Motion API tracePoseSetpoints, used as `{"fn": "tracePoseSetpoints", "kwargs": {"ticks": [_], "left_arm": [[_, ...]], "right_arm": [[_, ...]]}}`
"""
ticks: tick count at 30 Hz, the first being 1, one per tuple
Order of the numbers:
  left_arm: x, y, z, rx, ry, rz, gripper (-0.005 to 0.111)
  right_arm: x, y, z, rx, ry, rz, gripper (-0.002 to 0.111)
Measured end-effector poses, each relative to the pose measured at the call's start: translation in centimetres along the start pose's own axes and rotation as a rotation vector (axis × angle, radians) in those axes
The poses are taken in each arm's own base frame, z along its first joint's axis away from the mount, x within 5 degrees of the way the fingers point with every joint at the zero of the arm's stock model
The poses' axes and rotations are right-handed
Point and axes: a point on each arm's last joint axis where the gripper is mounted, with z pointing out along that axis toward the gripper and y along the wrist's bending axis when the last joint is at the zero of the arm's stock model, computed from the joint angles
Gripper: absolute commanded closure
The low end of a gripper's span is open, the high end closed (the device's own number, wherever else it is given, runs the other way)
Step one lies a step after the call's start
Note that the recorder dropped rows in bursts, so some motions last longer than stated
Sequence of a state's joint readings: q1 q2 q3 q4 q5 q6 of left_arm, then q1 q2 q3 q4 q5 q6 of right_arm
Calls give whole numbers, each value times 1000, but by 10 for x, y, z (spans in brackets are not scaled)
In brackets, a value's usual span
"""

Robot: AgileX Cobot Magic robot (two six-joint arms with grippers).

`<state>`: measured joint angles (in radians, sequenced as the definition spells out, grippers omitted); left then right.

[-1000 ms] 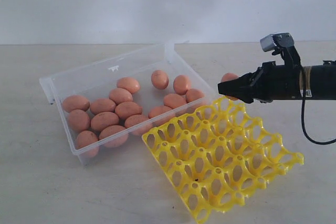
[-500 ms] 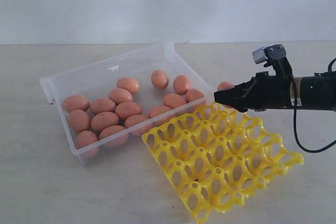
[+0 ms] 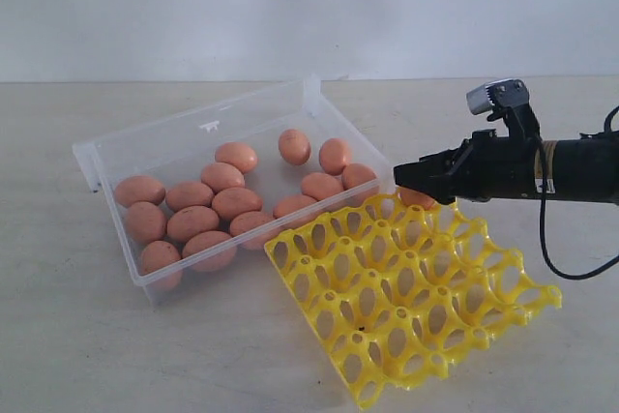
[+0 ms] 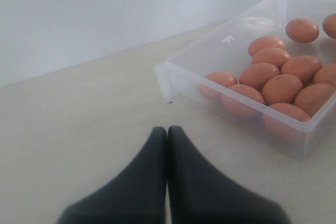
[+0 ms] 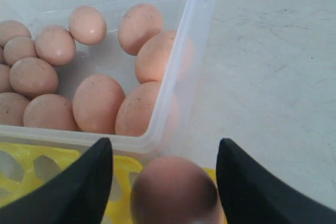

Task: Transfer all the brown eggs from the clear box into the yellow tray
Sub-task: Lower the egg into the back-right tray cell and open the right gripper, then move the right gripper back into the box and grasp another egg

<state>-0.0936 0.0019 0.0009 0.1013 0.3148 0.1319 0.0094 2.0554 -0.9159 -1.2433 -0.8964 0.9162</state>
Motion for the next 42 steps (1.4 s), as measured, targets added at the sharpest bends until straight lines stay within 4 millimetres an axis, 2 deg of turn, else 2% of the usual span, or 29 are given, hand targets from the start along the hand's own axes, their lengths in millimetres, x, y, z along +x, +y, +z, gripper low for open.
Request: {"fn": "tracePoseSetpoints", "kwargs": {"ticks": [10, 12, 14, 15, 16, 17, 19, 20, 22, 26, 30, 33, 35, 36, 38, 40, 42], "left_arm": [[0, 0, 0, 0, 0, 0, 111], [0, 0, 0, 0, 0, 0, 111], [0, 0, 0, 0, 0, 0, 111], [0, 0, 0, 0, 0, 0, 111], [0, 0, 0, 0, 0, 0, 111], [0, 0, 0, 0, 0, 0, 111], [0, 0, 0, 0, 0, 0, 111], [0, 0, 0, 0, 0, 0, 111], [0, 0, 0, 0, 0, 0, 111], [0, 0, 0, 0, 0, 0, 111], [0, 0, 0, 0, 0, 0, 111], [0, 0, 0, 0, 0, 0, 111], [0, 0, 0, 0, 0, 0, 111], [0, 0, 0, 0, 0, 0, 111], [0, 0, 0, 0, 0, 0, 111], [0, 0, 0, 0, 0, 0, 111], [0, 0, 0, 0, 0, 0, 111]], "right_arm": [[-4, -2, -1, 25, -34, 29, 51], [-18, 3, -7, 34, -69, 1, 51], [-44, 14, -22, 45, -135, -55, 54], [-60, 23, -32, 52, -178, -92, 59], [-73, 30, -40, 56, -211, -126, 73], [-93, 45, -55, 58, -266, -173, 84], [-114, 65, -71, 60, -329, -224, 104], [-122, 75, -77, 56, -353, -250, 108], [-139, 103, -90, 41, -401, -319, 108], [-158, 164, -99, 22, -425, -477, 108], [-163, 218, -83, 103, -325, -672, 108], [-162, 235, -61, 330, -171, -764, 108], [-163, 239, -43, 482, -63, -807, 108], [-166, 235, -35, 604, 18, -797, 108], [-164, 227, -12, 706, 189, -795, 108], [-161, 221, 12, 695, 420, -745, 108], [-156, 225, 38, 524, 628, -669, 108]]}}
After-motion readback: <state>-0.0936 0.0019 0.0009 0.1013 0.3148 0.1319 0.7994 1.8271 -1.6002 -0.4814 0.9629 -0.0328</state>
